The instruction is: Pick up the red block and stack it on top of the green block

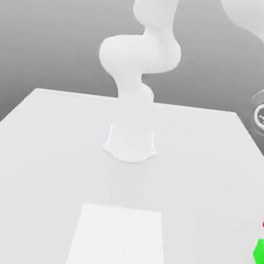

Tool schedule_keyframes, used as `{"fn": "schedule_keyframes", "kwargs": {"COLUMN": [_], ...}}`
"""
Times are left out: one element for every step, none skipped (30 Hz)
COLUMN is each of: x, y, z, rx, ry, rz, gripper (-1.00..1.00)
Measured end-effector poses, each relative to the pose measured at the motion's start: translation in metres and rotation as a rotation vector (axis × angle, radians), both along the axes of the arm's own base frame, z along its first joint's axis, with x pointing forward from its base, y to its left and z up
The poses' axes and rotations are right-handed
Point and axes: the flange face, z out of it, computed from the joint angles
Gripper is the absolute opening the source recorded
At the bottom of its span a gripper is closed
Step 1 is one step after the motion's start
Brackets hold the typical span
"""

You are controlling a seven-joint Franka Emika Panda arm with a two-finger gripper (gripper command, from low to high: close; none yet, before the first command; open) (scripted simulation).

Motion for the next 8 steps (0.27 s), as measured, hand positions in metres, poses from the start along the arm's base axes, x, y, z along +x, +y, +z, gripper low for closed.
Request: {"fn": "schedule_keyframes", "kwargs": {"x": [0.000, 0.000, 0.000, 0.000, 0.000, 0.000, 0.000, 0.000], "y": [0.000, 0.000, 0.000, 0.000, 0.000, 0.000, 0.001, 0.001], "z": [0.000, 0.000, 0.000, 0.000, 0.000, -0.006, -0.001, 0.009], "rx": [0.000, 0.000, 0.000, 0.000, 0.000, 0.001, 0.001, 0.002], "ry": [0.000, 0.000, 0.000, 0.000, 0.000, -0.001, -0.001, -0.002], "rz": [0.000, 0.000, 0.000, 0.000, 0.000, 0.001, 0.002, 0.003], "gripper": [1.00, 1.00, 1.00, 1.00, 1.00, 1.00, 1.00, 1.00]}}
